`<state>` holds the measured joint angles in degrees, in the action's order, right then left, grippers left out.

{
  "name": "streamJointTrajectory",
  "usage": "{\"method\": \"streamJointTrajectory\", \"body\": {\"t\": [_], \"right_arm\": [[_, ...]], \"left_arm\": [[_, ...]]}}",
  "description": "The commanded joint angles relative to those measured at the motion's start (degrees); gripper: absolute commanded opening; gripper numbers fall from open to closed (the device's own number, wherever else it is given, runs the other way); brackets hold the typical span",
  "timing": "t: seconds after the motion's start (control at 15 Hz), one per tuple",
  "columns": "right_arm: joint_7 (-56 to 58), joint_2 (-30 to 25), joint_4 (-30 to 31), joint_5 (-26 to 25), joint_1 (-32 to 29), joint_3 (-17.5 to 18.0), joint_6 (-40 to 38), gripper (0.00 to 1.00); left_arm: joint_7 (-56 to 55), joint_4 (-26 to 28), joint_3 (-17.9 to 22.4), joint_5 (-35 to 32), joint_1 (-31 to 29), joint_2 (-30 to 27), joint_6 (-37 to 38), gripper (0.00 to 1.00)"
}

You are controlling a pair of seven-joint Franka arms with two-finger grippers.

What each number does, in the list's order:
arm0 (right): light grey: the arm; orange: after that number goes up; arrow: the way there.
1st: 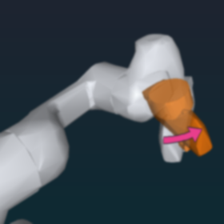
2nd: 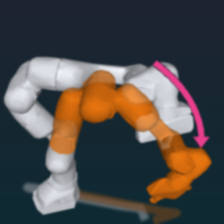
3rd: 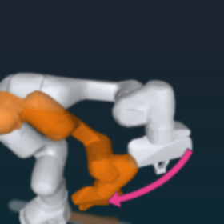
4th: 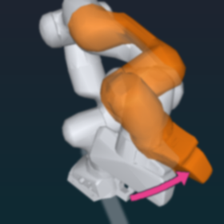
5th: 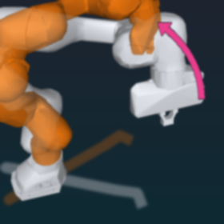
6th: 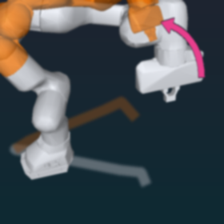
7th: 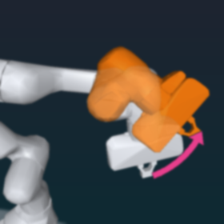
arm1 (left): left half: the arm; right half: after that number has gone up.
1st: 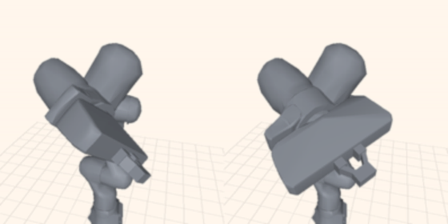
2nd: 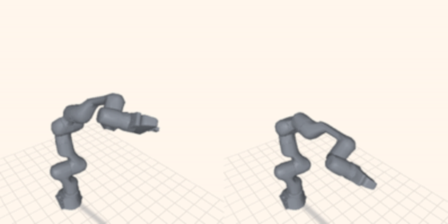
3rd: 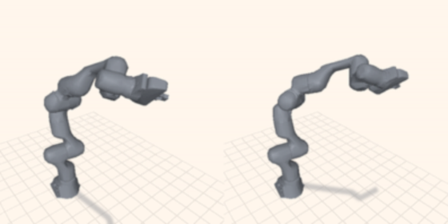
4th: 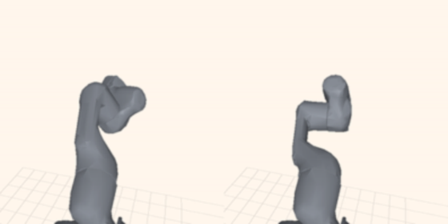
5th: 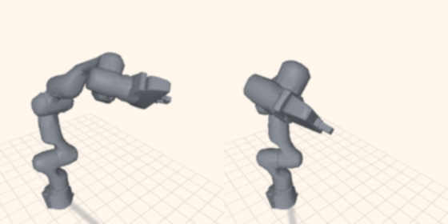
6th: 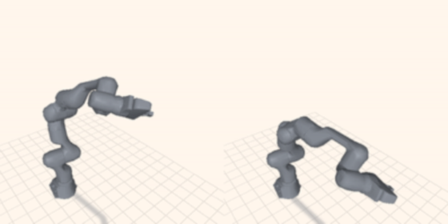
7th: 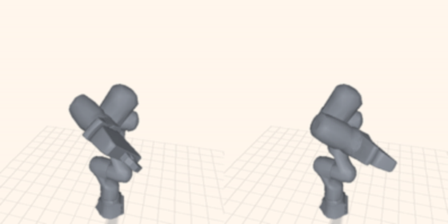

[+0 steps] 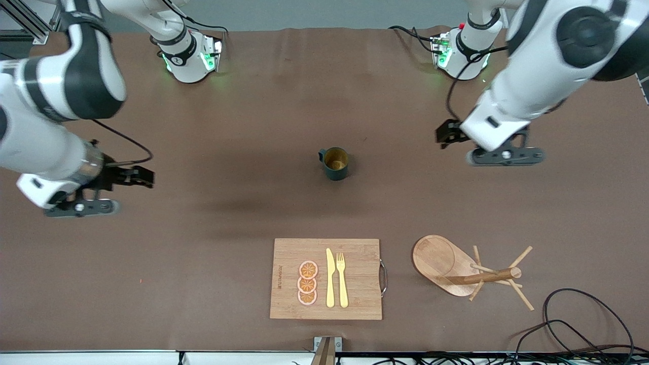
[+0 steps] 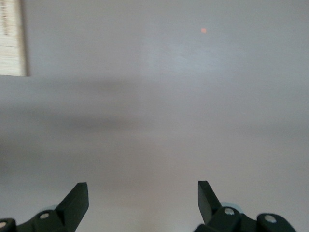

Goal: Pass cup and hang on rack
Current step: 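Retract the right gripper while the left gripper reaches toward the mug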

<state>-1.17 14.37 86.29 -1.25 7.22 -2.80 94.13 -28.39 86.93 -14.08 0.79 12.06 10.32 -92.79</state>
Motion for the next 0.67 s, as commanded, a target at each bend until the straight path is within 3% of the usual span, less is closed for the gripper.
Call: {"method": "streamJointTrajectory", "body": {"t": [0.0,0.2,0.6], "right_arm": [[5.3,-1.6,-0.2,-0.7,-7.1,1.3,-4.1,1.00],[7.2,-1.6,-1.6,-0.1,-11.9,1.4,-5.8,1.00],[7.1,-1.1,-3.9,-0.6,-12.2,1.5,-7.7,1.00]], "left_arm": [[-10.5,-4.8,0.2,0.2,6.1,4.8,-0.3,1.00],[-20.5,-7.7,0.2,-1.8,12.9,9.6,-0.9,1.00],[-41.1,-7.9,0.5,-10.1,25.7,17.4,-8.7,1.00]]}}
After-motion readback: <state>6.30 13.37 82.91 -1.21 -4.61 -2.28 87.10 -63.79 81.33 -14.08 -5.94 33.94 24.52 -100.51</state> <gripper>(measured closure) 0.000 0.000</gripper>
